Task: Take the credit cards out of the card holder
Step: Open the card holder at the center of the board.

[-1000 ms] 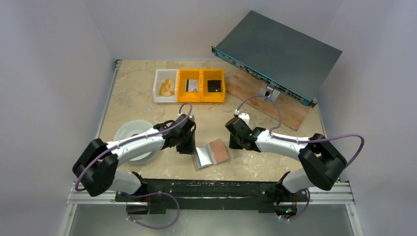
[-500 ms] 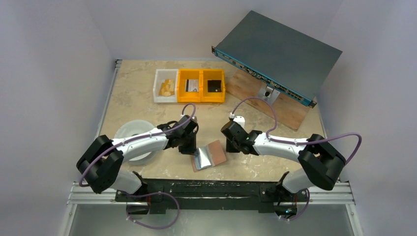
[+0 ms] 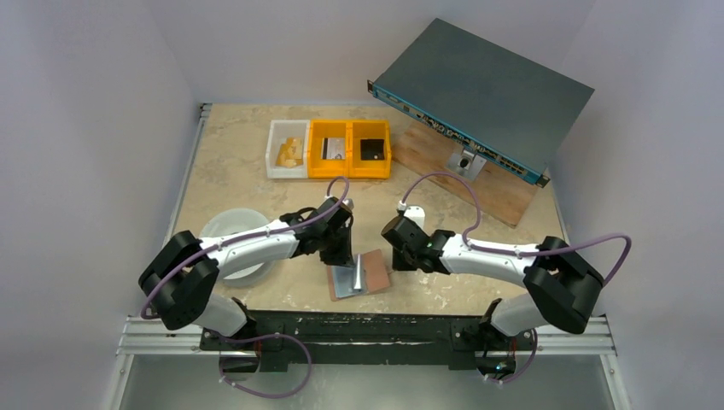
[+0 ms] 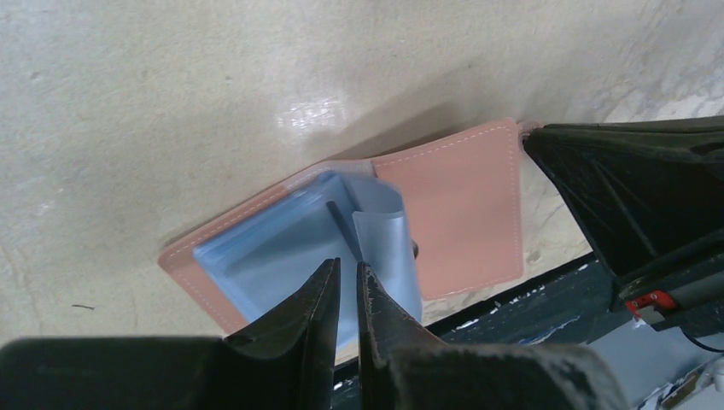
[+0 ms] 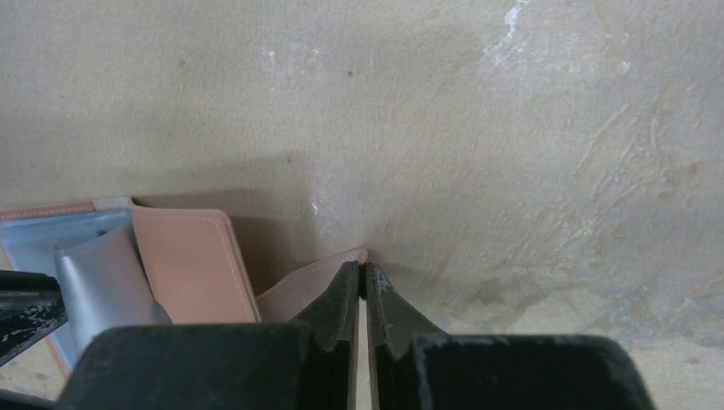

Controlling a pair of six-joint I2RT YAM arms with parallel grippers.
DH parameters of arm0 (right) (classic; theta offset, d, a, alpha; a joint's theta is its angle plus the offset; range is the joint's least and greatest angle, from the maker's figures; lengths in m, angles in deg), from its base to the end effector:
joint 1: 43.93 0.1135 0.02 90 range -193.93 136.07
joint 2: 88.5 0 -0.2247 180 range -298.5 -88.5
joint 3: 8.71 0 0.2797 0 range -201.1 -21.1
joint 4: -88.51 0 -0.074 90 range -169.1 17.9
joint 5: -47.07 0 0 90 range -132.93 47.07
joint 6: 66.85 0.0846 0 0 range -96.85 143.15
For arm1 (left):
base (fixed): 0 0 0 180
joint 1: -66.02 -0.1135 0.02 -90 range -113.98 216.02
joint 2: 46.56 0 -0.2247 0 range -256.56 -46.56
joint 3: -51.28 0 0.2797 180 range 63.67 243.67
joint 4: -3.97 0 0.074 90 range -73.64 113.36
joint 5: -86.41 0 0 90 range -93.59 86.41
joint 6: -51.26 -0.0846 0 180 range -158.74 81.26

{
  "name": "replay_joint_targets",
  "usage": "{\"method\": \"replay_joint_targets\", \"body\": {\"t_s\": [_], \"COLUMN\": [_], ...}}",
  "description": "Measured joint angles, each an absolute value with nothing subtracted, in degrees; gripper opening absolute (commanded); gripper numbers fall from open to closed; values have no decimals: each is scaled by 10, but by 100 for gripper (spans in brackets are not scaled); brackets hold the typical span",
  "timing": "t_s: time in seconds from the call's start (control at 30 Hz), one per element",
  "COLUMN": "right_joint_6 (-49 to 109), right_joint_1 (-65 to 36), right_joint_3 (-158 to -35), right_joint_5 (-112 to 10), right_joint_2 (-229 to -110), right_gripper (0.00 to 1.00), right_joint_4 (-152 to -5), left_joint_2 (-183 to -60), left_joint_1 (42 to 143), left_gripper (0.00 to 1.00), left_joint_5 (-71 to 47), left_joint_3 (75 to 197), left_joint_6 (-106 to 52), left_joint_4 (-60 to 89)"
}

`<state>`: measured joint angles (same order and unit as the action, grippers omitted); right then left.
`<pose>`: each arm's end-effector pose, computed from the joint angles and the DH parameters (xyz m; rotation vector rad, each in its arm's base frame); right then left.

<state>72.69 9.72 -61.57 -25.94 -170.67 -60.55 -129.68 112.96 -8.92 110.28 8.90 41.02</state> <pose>0.2037 0.2351 0.0647 0.0098 2.5785 0.2972 0.2159 -0.2426 0.0837 0.0164 2.8023 -0.6177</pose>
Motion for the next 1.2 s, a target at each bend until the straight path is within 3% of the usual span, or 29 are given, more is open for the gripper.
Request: {"method": "replay_joint_targets", "body": {"t_s": [0.23, 0.53, 0.7, 1.2], "right_joint_6": [733, 732, 731, 732], "right_joint_1": [98, 99, 111, 173], "right_joint_3": [-616, -639, -642, -653], "right_joint_5": [-259, -260, -268, -304], "right_joint_2": [-1634, -1563, -1563, -1613], "right_gripper": [19, 29, 29, 12], "right_joint_4": [-554, -526, -528, -582], "left_joint_2": [-1323, -1354, -1377, -1412], "left_joint_1": [1141, 1155, 1157, 1157], "left_gripper": [15, 27, 29, 26], "left_joint_5": [-112, -155, -177, -207], "left_joint_3": [1116, 1136, 1141, 1149], "left_joint_6": [101, 108, 117, 117], "left_joint_4": [390, 358, 340, 332]}}
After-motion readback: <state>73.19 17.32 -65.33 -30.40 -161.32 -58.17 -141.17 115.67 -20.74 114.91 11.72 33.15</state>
